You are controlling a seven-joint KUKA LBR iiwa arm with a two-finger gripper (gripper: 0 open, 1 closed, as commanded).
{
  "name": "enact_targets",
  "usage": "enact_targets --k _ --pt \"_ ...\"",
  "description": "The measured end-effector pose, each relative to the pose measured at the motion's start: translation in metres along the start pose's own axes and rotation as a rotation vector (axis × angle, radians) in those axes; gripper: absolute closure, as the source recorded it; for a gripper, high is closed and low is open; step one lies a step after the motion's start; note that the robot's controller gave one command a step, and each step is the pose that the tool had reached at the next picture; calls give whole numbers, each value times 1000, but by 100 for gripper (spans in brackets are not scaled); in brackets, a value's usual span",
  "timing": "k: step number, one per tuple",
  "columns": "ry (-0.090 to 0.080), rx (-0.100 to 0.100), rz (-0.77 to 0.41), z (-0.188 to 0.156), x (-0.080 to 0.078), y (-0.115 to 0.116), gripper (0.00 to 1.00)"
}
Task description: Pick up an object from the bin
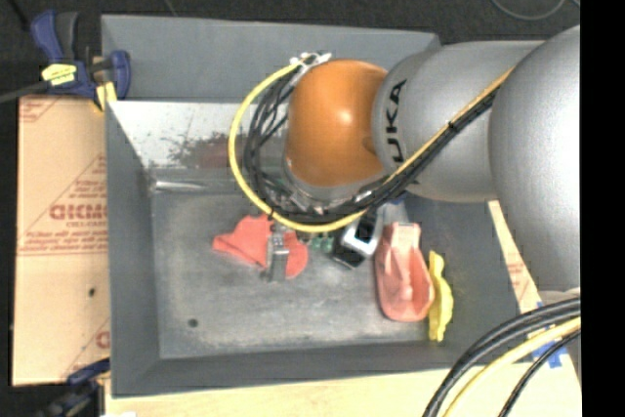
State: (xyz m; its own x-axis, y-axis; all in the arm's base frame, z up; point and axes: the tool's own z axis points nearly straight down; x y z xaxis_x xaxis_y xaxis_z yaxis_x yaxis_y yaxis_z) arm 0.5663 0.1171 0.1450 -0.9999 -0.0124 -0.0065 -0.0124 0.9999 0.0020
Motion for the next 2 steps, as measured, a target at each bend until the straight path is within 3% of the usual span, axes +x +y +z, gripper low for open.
enact_targets --k 1,2 --pt "-6 -4 53 72 -5 -37 0" --pt "-2 -2 122 73 -11 -32 0"
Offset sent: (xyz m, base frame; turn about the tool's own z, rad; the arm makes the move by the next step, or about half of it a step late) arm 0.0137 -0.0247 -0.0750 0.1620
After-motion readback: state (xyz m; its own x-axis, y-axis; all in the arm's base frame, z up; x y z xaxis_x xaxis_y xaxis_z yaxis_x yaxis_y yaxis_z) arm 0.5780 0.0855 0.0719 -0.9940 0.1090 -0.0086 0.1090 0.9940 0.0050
